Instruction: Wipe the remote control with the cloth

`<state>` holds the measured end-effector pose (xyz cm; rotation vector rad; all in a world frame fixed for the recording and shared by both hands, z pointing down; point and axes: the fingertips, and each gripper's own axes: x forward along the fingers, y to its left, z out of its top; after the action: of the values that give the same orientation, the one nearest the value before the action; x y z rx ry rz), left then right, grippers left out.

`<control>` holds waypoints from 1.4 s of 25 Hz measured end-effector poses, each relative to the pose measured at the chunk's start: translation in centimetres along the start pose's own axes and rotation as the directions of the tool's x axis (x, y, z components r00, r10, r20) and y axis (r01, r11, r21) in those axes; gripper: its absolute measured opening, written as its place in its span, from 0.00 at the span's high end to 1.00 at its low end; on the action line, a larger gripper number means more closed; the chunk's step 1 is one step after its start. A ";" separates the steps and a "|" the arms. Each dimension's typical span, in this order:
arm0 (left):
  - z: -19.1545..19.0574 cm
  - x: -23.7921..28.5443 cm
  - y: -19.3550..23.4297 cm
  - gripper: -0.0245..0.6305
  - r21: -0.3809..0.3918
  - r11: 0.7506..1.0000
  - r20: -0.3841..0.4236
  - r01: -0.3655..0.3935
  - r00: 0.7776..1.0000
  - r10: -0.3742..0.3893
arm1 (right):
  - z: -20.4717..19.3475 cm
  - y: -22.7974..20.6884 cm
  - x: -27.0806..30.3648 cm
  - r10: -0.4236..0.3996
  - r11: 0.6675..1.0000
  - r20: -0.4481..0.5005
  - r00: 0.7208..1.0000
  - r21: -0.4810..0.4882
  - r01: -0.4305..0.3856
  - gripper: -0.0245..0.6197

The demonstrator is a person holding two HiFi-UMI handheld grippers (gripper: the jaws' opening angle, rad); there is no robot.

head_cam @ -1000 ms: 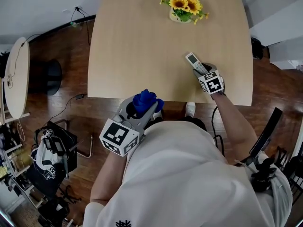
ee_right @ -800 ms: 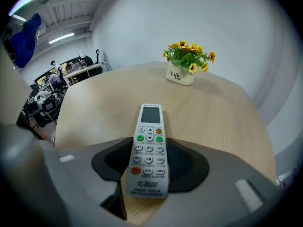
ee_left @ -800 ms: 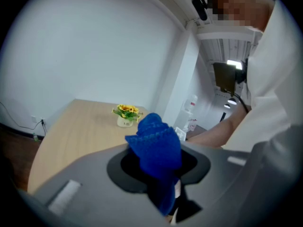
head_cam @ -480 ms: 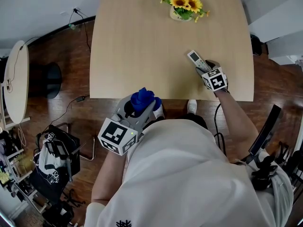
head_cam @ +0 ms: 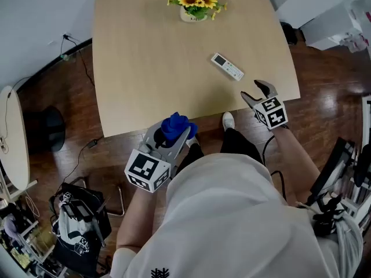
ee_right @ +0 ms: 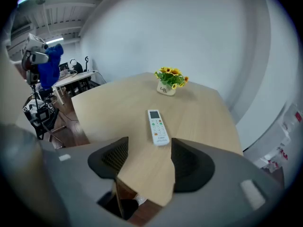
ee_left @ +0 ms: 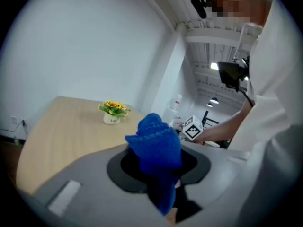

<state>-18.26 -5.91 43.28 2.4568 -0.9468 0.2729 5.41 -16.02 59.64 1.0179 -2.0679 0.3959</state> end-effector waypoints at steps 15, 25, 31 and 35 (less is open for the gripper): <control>-3.4 2.4 -14.0 0.74 0.056 0.998 0.057 -0.022 0.998 0.018 | -9.1 5.2 -19.3 0.126 0.989 0.171 0.977 0.056 -0.137 0.50; -9.3 -1.0 -29.5 0.74 0.027 0.986 0.000 -0.162 0.987 0.162 | -21.1 7.4 -27.8 0.201 0.978 0.184 0.962 0.014 -0.207 0.50; -9.1 -2.0 -32.3 0.74 0.079 0.988 0.010 -0.133 0.991 0.132 | -21.2 8.7 -31.2 0.180 0.982 0.241 0.954 0.011 -0.189 0.50; -8.4 -4.2 -34.0 0.74 0.127 0.986 0.048 -0.104 0.994 0.098 | -20.4 10.6 -32.8 0.152 0.987 0.273 0.950 0.006 -0.160 0.50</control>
<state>1.43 22.60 36.41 2.5444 -1.1057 0.3284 19.89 19.61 48.53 0.9717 -2.4061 0.3835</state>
